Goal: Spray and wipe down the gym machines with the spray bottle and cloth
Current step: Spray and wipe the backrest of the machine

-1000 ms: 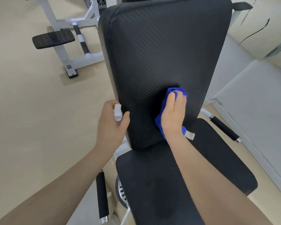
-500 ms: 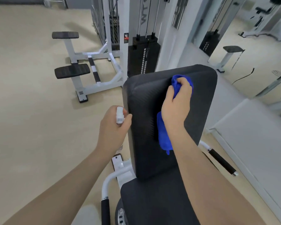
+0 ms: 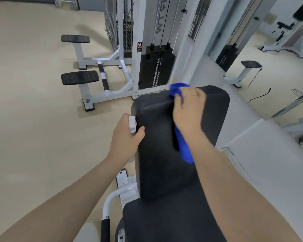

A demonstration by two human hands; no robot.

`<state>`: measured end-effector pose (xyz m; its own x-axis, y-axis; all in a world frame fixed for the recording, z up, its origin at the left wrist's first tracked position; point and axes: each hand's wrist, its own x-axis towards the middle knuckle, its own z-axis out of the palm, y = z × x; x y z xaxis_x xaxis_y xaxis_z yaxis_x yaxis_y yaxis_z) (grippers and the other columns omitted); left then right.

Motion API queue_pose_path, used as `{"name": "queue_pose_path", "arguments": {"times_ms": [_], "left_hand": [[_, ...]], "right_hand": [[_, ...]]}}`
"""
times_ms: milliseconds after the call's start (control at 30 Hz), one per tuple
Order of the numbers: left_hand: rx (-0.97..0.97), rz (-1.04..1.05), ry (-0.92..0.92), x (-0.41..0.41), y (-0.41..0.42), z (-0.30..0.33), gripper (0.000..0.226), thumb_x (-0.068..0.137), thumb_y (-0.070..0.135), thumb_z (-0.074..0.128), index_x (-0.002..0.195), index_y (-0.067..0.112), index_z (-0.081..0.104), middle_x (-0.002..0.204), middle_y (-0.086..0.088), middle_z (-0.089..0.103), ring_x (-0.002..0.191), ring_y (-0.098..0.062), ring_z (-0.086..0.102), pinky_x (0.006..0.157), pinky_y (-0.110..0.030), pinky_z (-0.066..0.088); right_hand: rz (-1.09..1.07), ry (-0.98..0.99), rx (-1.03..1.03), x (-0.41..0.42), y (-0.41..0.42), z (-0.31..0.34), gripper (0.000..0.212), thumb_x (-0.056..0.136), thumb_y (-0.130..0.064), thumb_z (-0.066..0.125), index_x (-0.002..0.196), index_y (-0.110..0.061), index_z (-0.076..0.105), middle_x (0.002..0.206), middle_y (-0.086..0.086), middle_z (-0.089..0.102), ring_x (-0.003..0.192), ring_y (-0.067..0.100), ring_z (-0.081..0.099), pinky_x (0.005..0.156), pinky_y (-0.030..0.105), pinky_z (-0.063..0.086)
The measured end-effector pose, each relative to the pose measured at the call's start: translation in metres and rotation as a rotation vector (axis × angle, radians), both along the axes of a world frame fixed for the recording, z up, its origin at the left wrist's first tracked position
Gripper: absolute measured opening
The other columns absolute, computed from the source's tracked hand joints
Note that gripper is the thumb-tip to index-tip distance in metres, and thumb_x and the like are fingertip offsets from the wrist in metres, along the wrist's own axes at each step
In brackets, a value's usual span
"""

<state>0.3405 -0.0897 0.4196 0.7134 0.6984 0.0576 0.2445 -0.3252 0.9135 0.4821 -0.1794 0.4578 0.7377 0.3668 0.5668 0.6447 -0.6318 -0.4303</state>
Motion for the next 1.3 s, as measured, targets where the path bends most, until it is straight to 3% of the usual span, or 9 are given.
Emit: {"name": "queue_pose_path", "arguments": {"times_ms": [167,300,467,600,767,900,1033,1167,1300], "left_hand": [[0.021,-0.097,-0.036,-0.015,0.008,-0.001,0.025,0.088,0.01,0.057,0.075,0.025,0.043,0.078,0.004,0.05,0.063,-0.004,0.046,0.057,-0.019,0.033],[0.031,-0.106,-0.063,-0.044,0.026,-0.012,0.024,0.087,0.008,0.054,0.084,0.032,0.05,0.106,0.006,0.059,0.079,-0.002,0.053,0.069,-0.019,0.038],[-0.04,0.018,-0.032,-0.075,0.037,-0.026,0.025,0.082,-0.003,0.047,0.084,0.02,0.054,0.072,0.011,0.052,0.047,0.0,0.044,0.049,-0.023,0.032],[-0.031,0.063,-0.015,-0.096,0.038,-0.043,0.022,0.078,-0.007,0.048,0.084,0.013,0.056,0.062,0.011,0.044,0.043,-0.003,0.04,0.046,-0.023,0.029],[-0.032,0.003,0.045,-0.12,0.038,-0.066,0.031,0.078,-0.009,0.049,0.081,0.021,0.055,0.068,0.009,0.049,0.05,-0.003,0.043,0.048,-0.011,0.036],[-0.048,-0.043,0.062,-0.131,0.031,-0.077,0.035,0.078,-0.009,0.05,0.079,0.026,0.052,0.077,0.006,0.055,0.054,-0.001,0.045,0.053,-0.007,0.036],[-0.061,-0.051,0.052,-0.133,0.019,-0.08,0.028,0.078,-0.011,0.049,0.083,0.016,0.056,0.064,0.011,0.047,0.049,0.0,0.044,0.049,-0.008,0.035],[-0.059,-0.1,0.06,-0.133,0.008,-0.09,0.033,0.078,-0.011,0.049,0.08,0.022,0.054,0.068,0.008,0.051,0.05,0.0,0.047,0.048,-0.009,0.036],[-0.071,-0.152,0.11,-0.142,-0.005,-0.109,0.027,0.079,-0.009,0.05,0.081,0.017,0.055,0.063,0.01,0.047,0.048,0.003,0.045,0.043,-0.007,0.034]], "right_hand": [[0.451,-0.12,-0.19,-0.06,0.034,0.001,0.036,0.083,-0.018,0.035,0.087,-0.006,0.069,0.088,0.007,0.069,0.091,0.028,0.062,0.091,0.04,0.043],[0.355,-0.237,-0.209,-0.04,0.029,0.008,0.021,0.079,-0.005,0.046,0.079,-0.006,0.067,0.077,0.008,0.068,0.08,0.03,0.063,0.078,0.039,0.049],[0.391,-0.48,-0.22,-0.053,0.034,-0.008,0.017,0.079,-0.003,0.051,0.079,-0.007,0.068,0.081,0.006,0.069,0.085,0.028,0.065,0.091,0.035,0.042],[0.548,-0.637,-0.866,-0.091,0.016,-0.08,0.006,0.073,-0.014,0.063,0.076,-0.017,0.068,0.075,-0.001,0.065,0.085,0.022,0.061,0.105,0.037,0.028],[0.646,-0.402,-1.6,-0.134,-0.021,-0.151,0.025,0.085,-0.025,0.056,0.107,-0.016,0.065,0.106,-0.002,0.065,0.106,0.021,0.055,0.111,0.04,0.025],[0.59,-0.676,-1.334,-0.117,-0.006,-0.12,0.014,0.075,-0.019,0.062,0.085,-0.018,0.072,0.087,-0.002,0.07,0.101,0.024,0.061,0.107,0.04,0.031],[0.405,-0.691,-0.962,-0.11,0.006,-0.089,0.031,0.08,-0.007,0.039,0.079,-0.013,0.07,0.08,0.001,0.07,0.112,0.026,0.059,0.108,0.039,0.027],[0.475,-0.591,-1.304,-0.123,-0.019,-0.145,0.028,0.088,-0.022,0.047,0.11,-0.013,0.063,0.113,0.004,0.066,0.13,0.031,0.039,0.114,0.045,0.007],[0.711,-0.329,-1.564,-0.149,-0.056,-0.219,0.029,0.092,-0.017,0.044,0.117,-0.01,0.058,0.121,0.006,0.061,0.13,0.031,0.035,0.117,0.041,0.013]]}}
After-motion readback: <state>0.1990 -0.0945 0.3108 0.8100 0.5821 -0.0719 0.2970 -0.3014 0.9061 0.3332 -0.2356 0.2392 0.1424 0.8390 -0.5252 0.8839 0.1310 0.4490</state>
